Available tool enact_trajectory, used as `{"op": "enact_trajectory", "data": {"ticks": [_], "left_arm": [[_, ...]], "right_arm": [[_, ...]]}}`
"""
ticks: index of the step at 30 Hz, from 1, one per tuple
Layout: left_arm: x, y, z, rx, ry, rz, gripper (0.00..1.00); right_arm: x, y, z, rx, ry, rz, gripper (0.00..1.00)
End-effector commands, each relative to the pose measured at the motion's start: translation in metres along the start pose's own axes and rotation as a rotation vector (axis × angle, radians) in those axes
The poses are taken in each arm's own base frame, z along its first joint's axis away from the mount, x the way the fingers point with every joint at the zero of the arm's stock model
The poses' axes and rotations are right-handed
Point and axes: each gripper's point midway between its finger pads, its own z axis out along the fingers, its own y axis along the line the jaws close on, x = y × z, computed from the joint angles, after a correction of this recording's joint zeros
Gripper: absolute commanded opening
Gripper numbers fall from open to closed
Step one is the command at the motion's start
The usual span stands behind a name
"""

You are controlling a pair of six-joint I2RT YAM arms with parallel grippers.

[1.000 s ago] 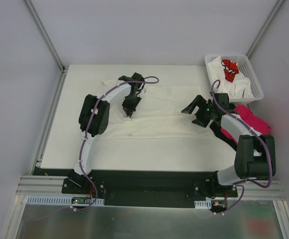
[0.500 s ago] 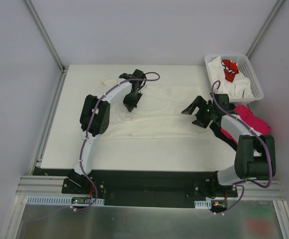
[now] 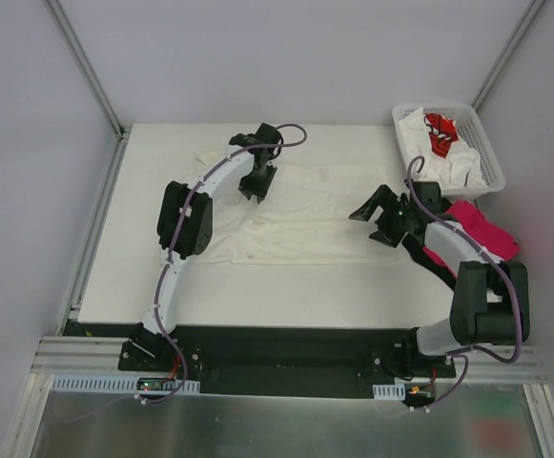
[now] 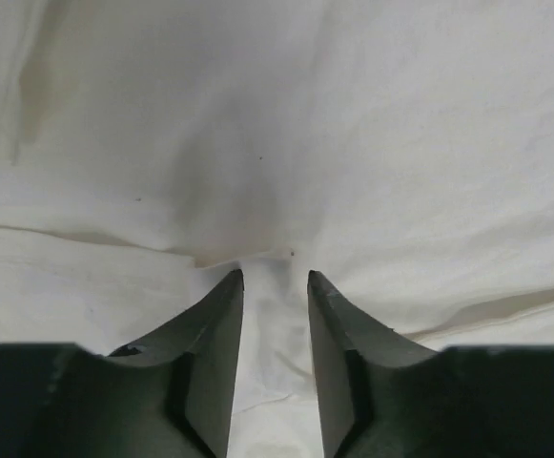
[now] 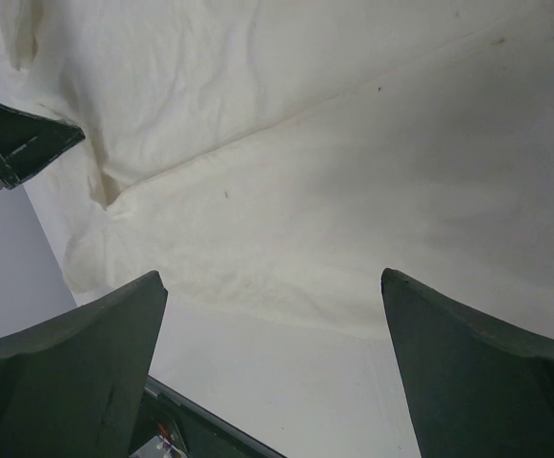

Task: Fold and stack the t-shirts
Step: Fold the other side of the tshirt into a rectangle

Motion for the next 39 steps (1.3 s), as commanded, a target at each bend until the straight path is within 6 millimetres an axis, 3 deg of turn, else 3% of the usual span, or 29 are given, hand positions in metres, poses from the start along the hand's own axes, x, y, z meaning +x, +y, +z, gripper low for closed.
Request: {"op": "enact_trajectory", "data": {"ticks": [1, 4, 7, 11, 14, 17, 21, 23, 25, 28, 30, 32, 35, 39], "left_arm": [[0.013, -0.003, 0.006, 0.003, 0.028, -0.013, 0.45], [0.026, -0.001, 0.011, -0.007, 0.063, -0.007, 0.77], [0.035, 0.007, 0.007, -0.050, 0.073, -0.015, 0.92], [0.046, 0.014, -0.014, -0.083, 0.059, -0.047, 0.96], [0.042, 0.017, -0.037, -0.091, -0.004, -0.070, 0.96], [0.020, 0.015, -0.062, -0.064, -0.112, -0.076, 0.96], [-0.010, 0.009, -0.076, -0.027, -0.199, -0.061, 0.97], [-0.018, 0.009, -0.079, -0.025, -0.219, -0.077, 0.96], [-0.015, 0.003, -0.084, 0.007, -0.221, -0.111, 0.96], [0.007, 0.013, -0.088, -0.050, -0.210, -0.192, 0.96], [0.033, 0.031, -0.089, -0.149, -0.186, -0.247, 0.96], [0.063, 0.034, -0.090, -0.178, -0.154, -0.330, 0.96], [0.097, 0.031, -0.094, -0.179, -0.130, -0.440, 0.96], [0.121, 0.022, -0.094, -0.197, -0.117, -0.482, 0.95]], "right_arm": [[-0.008, 0.009, -0.012, -0.038, -0.036, -0.024, 0.98], [-0.010, 0.007, -0.013, -0.034, -0.042, -0.023, 0.98], [-0.010, 0.006, -0.013, -0.033, -0.042, -0.022, 0.98], [-0.011, 0.007, -0.014, -0.037, -0.044, -0.024, 0.98], [-0.011, 0.009, -0.014, -0.045, -0.046, -0.023, 0.98], [-0.011, 0.011, -0.016, -0.053, -0.046, -0.023, 0.98], [-0.011, 0.014, -0.020, -0.063, -0.054, -0.025, 0.98], [-0.010, 0.015, -0.021, -0.064, -0.056, -0.031, 0.98], [-0.011, 0.015, -0.023, -0.064, -0.058, -0.035, 0.98], [-0.010, 0.015, -0.024, -0.062, -0.058, -0.037, 0.98], [-0.011, 0.016, -0.024, -0.065, -0.059, -0.036, 0.98], [-0.010, 0.017, -0.024, -0.068, -0.056, -0.040, 0.98], [-0.010, 0.011, -0.023, -0.027, -0.044, -0.078, 0.98], [-0.014, 0.009, -0.017, -0.007, -0.029, -0.104, 0.98]]}}
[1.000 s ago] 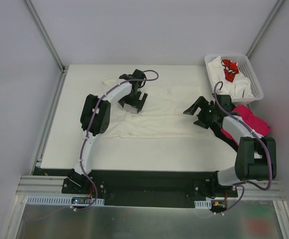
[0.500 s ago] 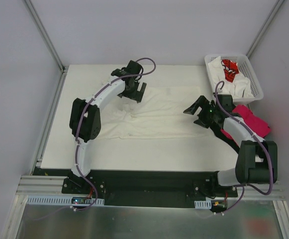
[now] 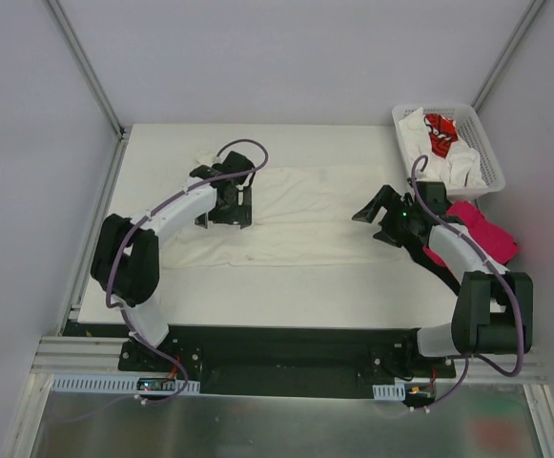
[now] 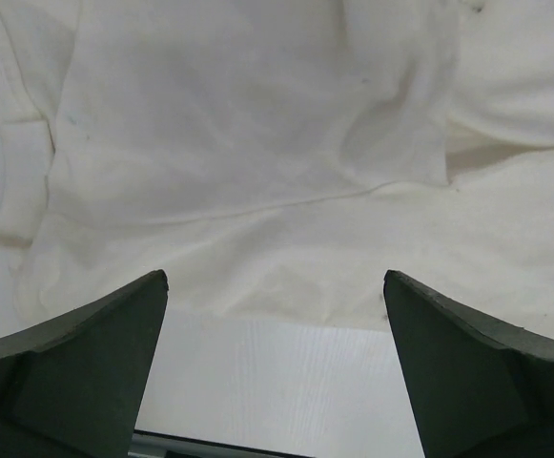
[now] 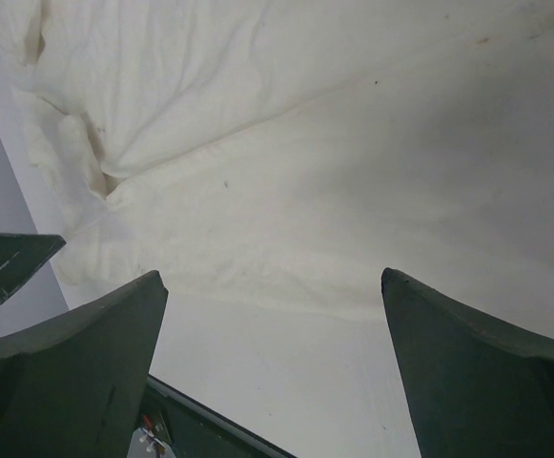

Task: Fold and stack the t-shirts
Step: Fold the other side of the tshirt into a rectangle

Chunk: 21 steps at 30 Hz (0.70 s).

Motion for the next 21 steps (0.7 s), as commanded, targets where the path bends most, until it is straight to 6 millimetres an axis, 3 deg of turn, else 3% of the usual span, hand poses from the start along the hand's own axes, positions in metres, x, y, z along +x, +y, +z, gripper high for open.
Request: {"op": "enact_trajectory", "data": {"ticks": [1, 10, 16, 21], "left_arm": [[0.013, -0.003, -0.019, -0.021, -0.052, -0.122, 0.95], [0.049, -0.005, -0.016, -0.045, -0.029, -0.142, 0.93], [0.057, 0.011, -0.018, -0.087, -0.070, -0.210, 0.94], [0.063, 0.013, -0.028, -0.054, -0.088, -0.233, 0.93]], "right_arm": [[-0.010, 0.009, 0.002, -0.019, 0.006, -0.035, 0.98], [-0.025, 0.003, 0.048, -0.031, 0.042, 0.028, 0.99], [-0.015, -0.008, 0.049, -0.008, 0.053, 0.041, 0.99], [0.000, -0.014, 0.034, 0.009, 0.044, 0.040, 1.00]]}}
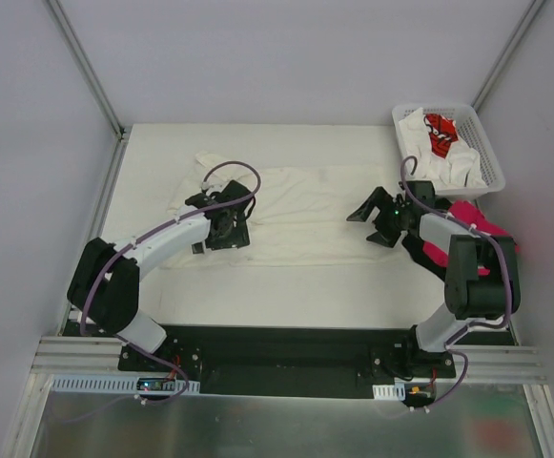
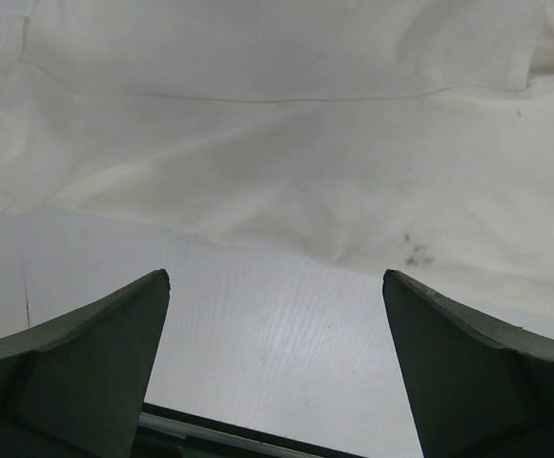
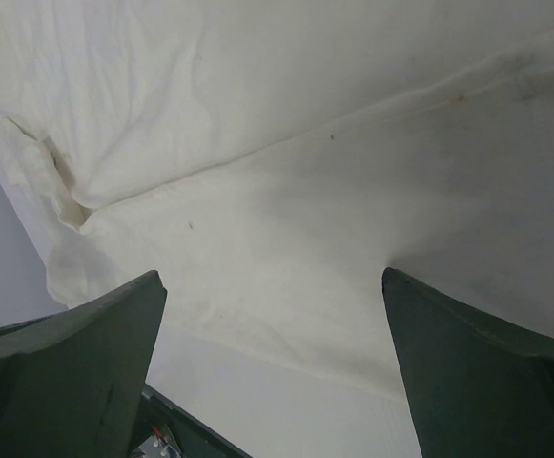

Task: Fold and stack the t-shirts
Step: Fold the other side of the tshirt into a rectangle

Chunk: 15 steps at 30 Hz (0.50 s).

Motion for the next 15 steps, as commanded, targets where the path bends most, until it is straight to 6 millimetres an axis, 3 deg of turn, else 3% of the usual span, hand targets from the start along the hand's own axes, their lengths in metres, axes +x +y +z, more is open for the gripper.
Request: {"op": "enact_trajectory", "data": {"ticks": [1, 5, 15], "left_arm": [[-0.007, 0.007, -0.016, 0.018, -0.072, -0.065, 0.93], [-0.024, 0.013, -0.027, 0.010, -0.146, -0.058, 0.93], [-0.049, 0.008, -0.055, 0.071, -0.226, -0.060, 0.93]], "right_arm": [[0.011, 0.003, -0.018, -0.008, -0.036, -0.023, 1.00], [0.031, -0.013, -0.025, 0.025, -0.028, -0.008, 1.00], [0.047, -0.038, -0.018, 0.085, 0.006, 0.006, 0.96]]}}
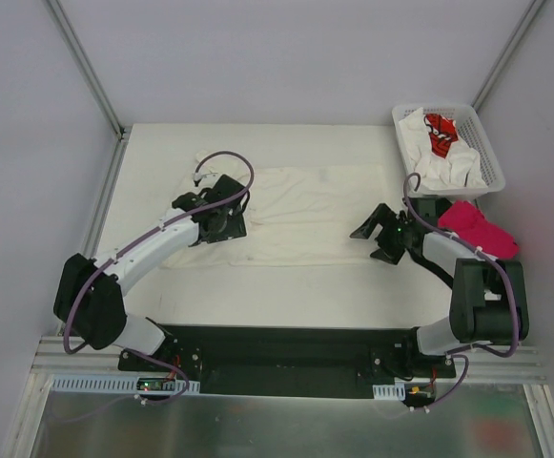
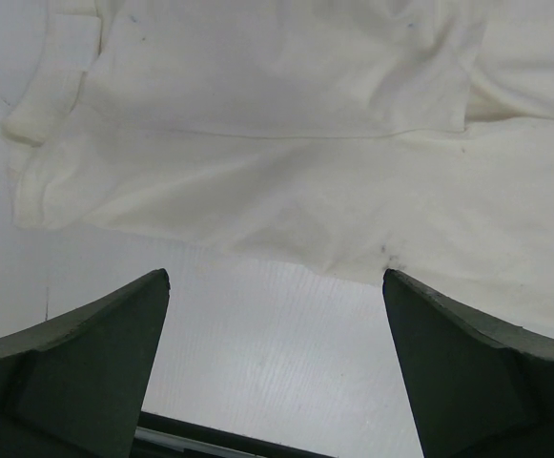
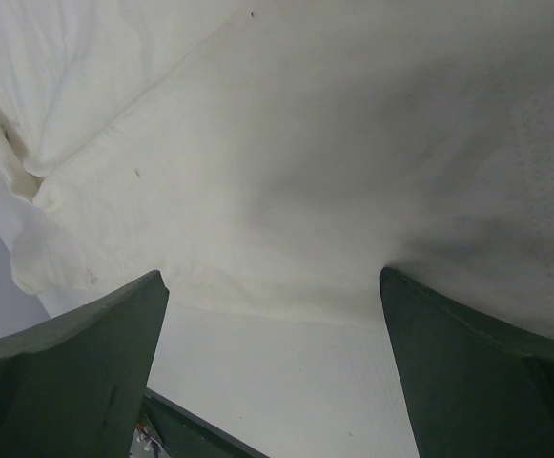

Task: Fold and stack the t-shirts
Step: Fold the other side of the tshirt into a rectangle

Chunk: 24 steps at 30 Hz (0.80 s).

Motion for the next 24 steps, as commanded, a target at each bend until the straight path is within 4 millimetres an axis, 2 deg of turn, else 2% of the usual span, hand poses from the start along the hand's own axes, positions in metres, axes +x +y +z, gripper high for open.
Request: {"op": "enact_trajectory", "data": {"ticks": [1, 4, 8, 12, 20, 24], "left_arm": [[-0.033, 0.000, -0.032, 0.053, -0.125, -0.023, 0.93], [-0.040, 0.008, -0.042, 0.053, -0.171, -0.033, 0.93], [-0.042, 0.019, -0.048, 0.047, -0.203, -0.044, 0.94], [-0.046, 0.024, -0.053, 0.046, -0.225, -0.048, 0.93], [-0.049, 0.029, -0.060, 0.053, -0.249, -0.072, 0.94], [-0.047, 0.031, -0.062, 0.058, -0.250, -0.074, 0.94]], "right_arm": [[0.009, -0.015, 0.007, 0.030, 0.020, -0.003, 0.96], [0.021, -0.027, 0.010, 0.049, 0.042, 0.018, 0.96], [0.029, -0.033, 0.003, 0.054, 0.025, 0.029, 0.96], [0.030, -0.027, -0.011, 0.034, -0.013, 0.016, 0.96], [0.035, -0.032, -0.037, 0.074, -0.058, -0.017, 0.96], [0.050, -0.034, -0.048, 0.077, -0.035, -0.022, 0.96]]}}
